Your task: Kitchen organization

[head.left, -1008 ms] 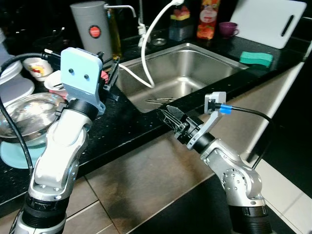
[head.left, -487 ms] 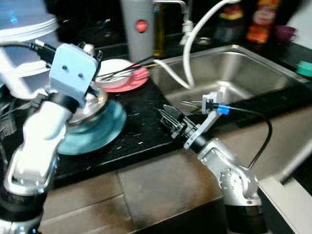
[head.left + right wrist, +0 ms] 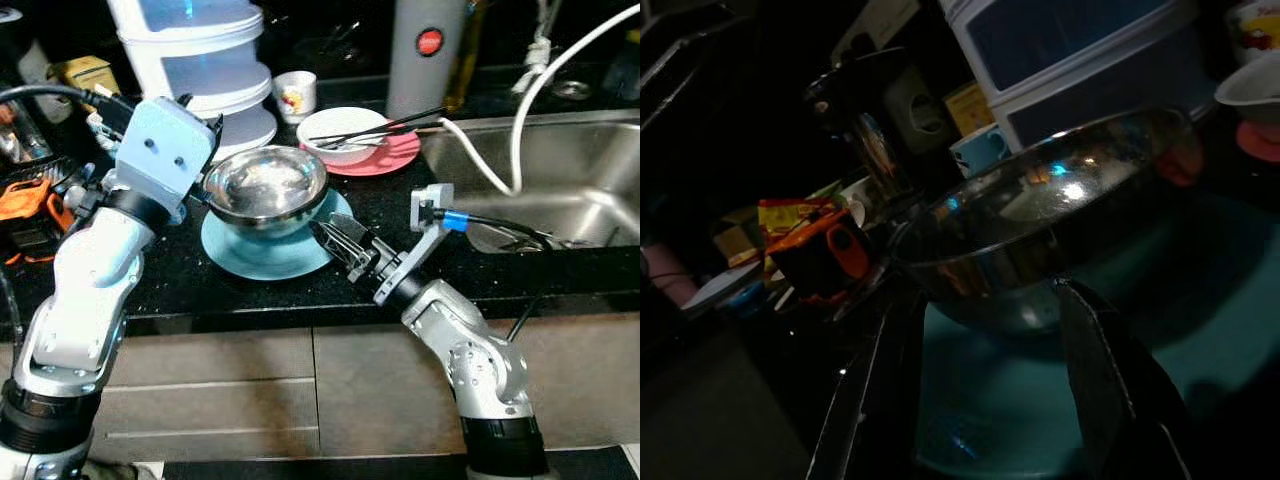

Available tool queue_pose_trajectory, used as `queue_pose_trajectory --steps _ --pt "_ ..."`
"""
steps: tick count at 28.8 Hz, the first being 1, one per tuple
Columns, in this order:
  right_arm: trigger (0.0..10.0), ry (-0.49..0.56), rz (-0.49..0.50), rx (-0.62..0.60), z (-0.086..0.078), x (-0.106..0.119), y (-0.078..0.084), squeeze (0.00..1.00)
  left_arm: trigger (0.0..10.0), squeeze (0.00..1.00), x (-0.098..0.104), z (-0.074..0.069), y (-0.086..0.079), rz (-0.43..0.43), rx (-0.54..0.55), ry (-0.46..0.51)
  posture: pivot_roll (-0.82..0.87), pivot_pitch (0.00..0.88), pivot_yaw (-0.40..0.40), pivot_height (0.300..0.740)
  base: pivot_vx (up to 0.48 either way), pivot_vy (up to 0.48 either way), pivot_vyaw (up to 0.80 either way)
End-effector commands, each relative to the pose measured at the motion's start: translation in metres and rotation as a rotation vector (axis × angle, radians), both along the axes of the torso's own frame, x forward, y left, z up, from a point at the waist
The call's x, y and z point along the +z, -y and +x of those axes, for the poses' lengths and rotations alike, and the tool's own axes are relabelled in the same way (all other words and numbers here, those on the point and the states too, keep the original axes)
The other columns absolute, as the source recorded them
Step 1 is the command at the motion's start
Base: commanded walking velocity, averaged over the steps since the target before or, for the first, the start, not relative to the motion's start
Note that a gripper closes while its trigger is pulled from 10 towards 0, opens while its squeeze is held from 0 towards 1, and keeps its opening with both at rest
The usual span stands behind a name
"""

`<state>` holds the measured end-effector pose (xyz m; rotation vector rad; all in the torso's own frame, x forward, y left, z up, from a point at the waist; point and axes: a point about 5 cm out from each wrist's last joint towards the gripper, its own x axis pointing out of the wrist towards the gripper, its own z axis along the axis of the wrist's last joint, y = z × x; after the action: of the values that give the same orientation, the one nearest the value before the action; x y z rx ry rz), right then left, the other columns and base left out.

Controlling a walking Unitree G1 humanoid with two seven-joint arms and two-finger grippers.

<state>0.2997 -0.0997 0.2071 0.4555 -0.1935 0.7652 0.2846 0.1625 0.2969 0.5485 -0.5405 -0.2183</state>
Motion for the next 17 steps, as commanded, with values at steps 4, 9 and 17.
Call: queue_pose_trajectory --steps 4,9,17 --pt "10.0 -0.006 0.023 -0.015 0.0022 -0.0006 0.0026 0.0 10.0 0.0 -0.0038 -0.0007 0.0073 0.012 -0.062 -0.038 0.07 0.0 0.064 0.74 0.0 -0.449 0.0" --pt "10.0 -0.009 0.026 -0.024 0.0029 -0.0008 0.0038 0.0 10.0 0.0 -0.0037 0.0006 0.0072 0.005 -0.077 -0.048 0.07 0.0 0.062 0.74 0.0 -0.451 0.0" --pt "10.0 -0.009 0.025 -0.022 0.0026 -0.0014 0.0036 0.0 10.0 0.0 -0.0039 0.0025 0.0022 0.033 -0.067 -0.05 0.07 0.0 0.063 0.74 0.0 0.0 0.0"
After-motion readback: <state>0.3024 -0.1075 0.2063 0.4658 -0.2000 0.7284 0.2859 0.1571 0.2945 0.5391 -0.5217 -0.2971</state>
